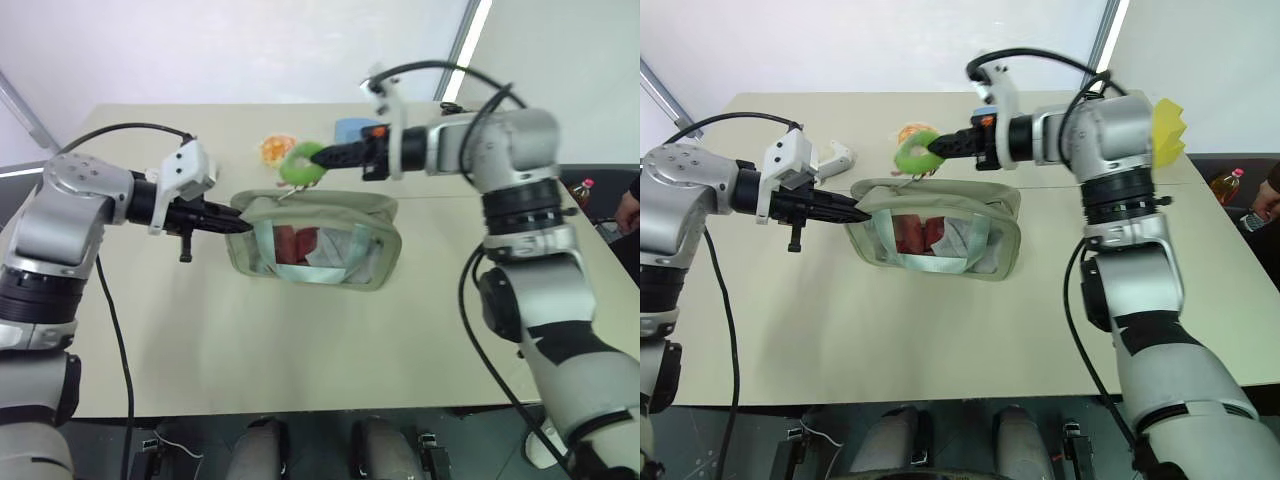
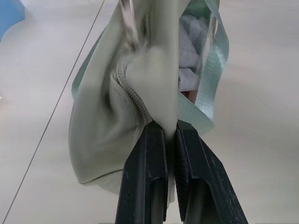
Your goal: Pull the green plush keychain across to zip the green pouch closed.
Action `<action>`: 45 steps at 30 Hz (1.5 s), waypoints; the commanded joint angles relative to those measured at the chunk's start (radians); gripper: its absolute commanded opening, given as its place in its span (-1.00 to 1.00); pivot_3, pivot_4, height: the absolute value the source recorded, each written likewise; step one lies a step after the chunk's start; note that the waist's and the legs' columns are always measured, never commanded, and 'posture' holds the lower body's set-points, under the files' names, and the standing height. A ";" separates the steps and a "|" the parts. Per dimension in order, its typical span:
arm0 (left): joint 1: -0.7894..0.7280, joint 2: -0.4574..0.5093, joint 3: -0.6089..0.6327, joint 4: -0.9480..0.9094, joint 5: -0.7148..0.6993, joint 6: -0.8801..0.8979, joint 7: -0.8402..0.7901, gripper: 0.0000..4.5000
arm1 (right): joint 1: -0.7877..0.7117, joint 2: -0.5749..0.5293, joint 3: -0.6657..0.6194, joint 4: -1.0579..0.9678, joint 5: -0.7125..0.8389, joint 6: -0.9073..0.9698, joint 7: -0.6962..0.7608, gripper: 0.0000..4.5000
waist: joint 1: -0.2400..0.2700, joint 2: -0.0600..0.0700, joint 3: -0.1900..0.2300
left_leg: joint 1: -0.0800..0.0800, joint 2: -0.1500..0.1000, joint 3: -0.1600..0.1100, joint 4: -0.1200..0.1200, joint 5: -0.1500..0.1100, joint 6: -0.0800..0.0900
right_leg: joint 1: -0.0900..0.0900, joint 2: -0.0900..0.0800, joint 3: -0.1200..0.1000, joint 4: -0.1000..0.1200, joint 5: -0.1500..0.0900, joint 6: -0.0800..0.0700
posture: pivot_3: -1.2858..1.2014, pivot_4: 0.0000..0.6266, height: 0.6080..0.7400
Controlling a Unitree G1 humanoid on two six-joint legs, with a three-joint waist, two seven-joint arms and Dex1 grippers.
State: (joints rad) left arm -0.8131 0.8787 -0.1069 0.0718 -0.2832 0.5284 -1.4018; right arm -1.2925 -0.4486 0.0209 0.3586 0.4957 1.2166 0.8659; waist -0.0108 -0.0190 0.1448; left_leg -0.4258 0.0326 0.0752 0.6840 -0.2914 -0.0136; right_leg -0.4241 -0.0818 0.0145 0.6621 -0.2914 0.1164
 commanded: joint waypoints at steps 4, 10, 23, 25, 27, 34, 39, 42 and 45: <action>0.009 -0.008 -0.023 0.025 0.022 -0.028 0.013 -1.00 | 0.159 -0.264 -0.058 -0.387 -0.076 -0.045 -0.127 -0.97 | 0.002 0.000 0.000 | -0.001 -0.001 0.000 0.000 -0.001 0.001 | 0.000 0.000 0.001 -0.001 0.000 0.000 | 0.03 -0.52 1.00; -0.011 -0.032 -0.036 0.072 0.043 -0.044 0.031 -1.00 | 0.326 -0.417 -0.079 -0.575 -0.141 -0.083 -0.210 -0.97 | -0.003 0.001 -0.001 | 0.001 0.000 0.001 0.000 -0.003 0.006 | 0.000 0.000 0.001 -0.001 0.000 0.000 | 0.03 -0.52 1.00; 0.001 -0.028 -0.036 0.071 0.050 -0.038 0.037 -1.00 | 0.779 -0.155 -0.268 -0.703 -0.156 -0.029 -0.543 -0.97 | 0.015 0.002 -0.002 | 0.002 0.000 0.001 0.000 -0.002 0.003 | 0.002 0.001 0.002 -0.005 0.000 0.000 | 0.03 -0.52 1.00; 0.006 -0.026 -0.034 0.061 0.047 -0.031 0.039 -1.00 | 0.828 -0.073 -0.270 -0.728 -0.136 -0.003 -0.572 -0.97 | 0.014 0.002 -0.002 | 0.002 0.000 0.001 -0.001 -0.001 0.002 | 0.002 0.001 0.002 -0.005 0.000 0.000 | 0.03 -0.52 1.00; 0.013 -0.024 -0.033 0.051 0.045 -0.026 0.042 -1.00 | 0.868 0.002 -0.259 -0.736 -0.135 0.003 -0.608 -0.97 | 0.013 0.002 -0.002 | 0.002 0.000 0.002 0.000 -0.001 0.002 | 0.002 0.001 0.003 -0.005 0.000 0.000 | 0.03 -0.52 1.00; 0.027 -0.024 -0.031 0.025 0.040 -0.013 0.054 -1.00 | 0.904 0.096 -0.176 -0.704 -0.143 -0.033 -0.636 -0.97 | 0.005 0.002 -0.002 | 0.002 0.000 0.001 0.000 -0.001 0.002 | 0.003 0.001 0.003 -0.005 0.000 0.000 | 0.03 -0.52 1.00; 0.029 -0.028 -0.031 0.019 0.040 -0.011 0.063 -1.00 | 0.900 -0.005 -0.125 -0.677 -0.169 -0.114 -0.570 -0.97 | 0.000 0.002 -0.002 | 0.004 0.000 0.001 -0.001 -0.003 0.006 | 0.006 0.001 0.002 -0.009 0.000 0.000 | 0.03 -0.52 1.00; 0.018 -0.034 -0.010 0.041 0.029 -0.004 0.079 -0.53 | 0.875 -0.167 -0.187 -0.712 -0.101 -0.135 -0.411 -0.57 | 0.001 0.003 -0.002 | 0.006 0.000 0.000 -0.001 -0.004 0.006 | 0.010 0.002 0.002 -0.011 0.000 0.001 | 0.03 -0.52 1.00; -0.022 -0.025 0.018 0.090 0.002 0.036 0.065 0.14 | 0.834 -0.310 -0.253 -0.751 -0.003 -0.114 -0.272 0.11 | 0.000 0.003 -0.001 | 0.005 0.000 -0.001 -0.001 -0.004 0.007 | 0.009 0.002 0.002 -0.012 0.000 0.001 | 0.03 -0.52 1.00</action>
State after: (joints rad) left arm -0.7932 0.8402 -0.1282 0.1629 -0.2566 0.5535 -1.3307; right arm -0.4184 -0.7324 -0.1795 -0.3242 0.4342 1.1067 0.5294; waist -0.0105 -0.0162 0.1442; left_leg -0.4211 0.0331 0.0746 0.6829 -0.2954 -0.0066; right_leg -0.4149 -0.0796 0.0159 0.6498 -0.2918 0.1170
